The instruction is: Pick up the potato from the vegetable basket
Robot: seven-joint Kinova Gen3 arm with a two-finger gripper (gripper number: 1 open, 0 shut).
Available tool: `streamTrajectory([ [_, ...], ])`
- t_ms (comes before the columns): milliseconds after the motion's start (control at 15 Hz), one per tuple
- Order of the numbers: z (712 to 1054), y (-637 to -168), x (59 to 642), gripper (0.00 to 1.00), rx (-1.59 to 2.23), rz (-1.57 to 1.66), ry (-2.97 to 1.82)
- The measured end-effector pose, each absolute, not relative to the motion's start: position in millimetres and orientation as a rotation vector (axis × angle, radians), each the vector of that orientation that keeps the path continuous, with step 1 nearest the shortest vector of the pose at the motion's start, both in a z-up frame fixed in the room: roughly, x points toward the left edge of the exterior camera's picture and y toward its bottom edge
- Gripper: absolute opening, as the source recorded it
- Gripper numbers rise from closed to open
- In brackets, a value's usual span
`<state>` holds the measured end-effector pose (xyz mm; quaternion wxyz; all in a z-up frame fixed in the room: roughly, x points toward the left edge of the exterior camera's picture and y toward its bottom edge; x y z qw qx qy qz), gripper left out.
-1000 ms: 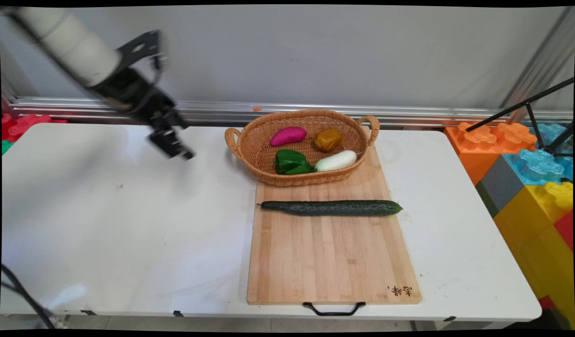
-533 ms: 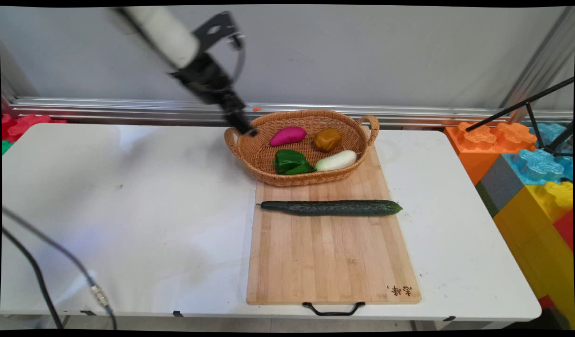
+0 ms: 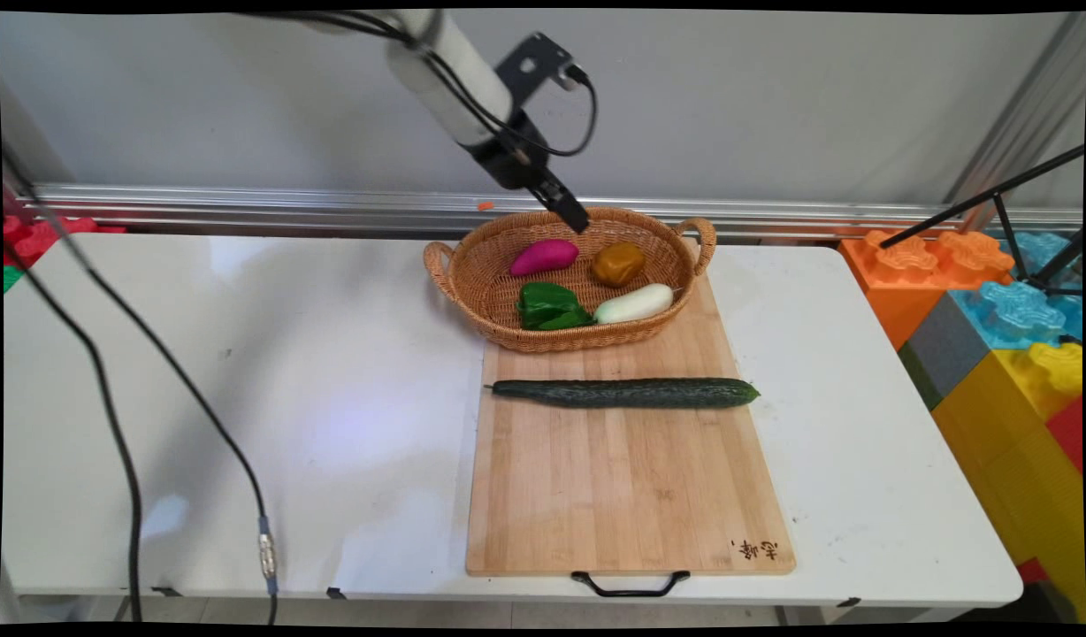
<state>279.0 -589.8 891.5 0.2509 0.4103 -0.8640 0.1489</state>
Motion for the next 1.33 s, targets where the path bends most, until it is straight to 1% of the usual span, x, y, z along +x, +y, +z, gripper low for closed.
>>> streamTrajectory([
  [333, 843.7, -629.9, 252.9, 1.0, 1.233, 0.331, -2.294],
  [600, 813.7, -652.7, 232.8, 1.0, 1.28, 0.27, -2.266],
  [800, 797.1, -663.4, 223.6, 1.0, 1.297, 0.239, -2.264],
  [1133, 780.8, -673.3, 215.6, 1.0, 1.3, 0.221, -2.278],
  [1200, 779.4, -674.8, 214.5, 0.0, 1.294, 0.224, -2.283],
  [1333, 780.3, -676.1, 212.4, 0.0, 1.273, 0.237, -2.292],
])
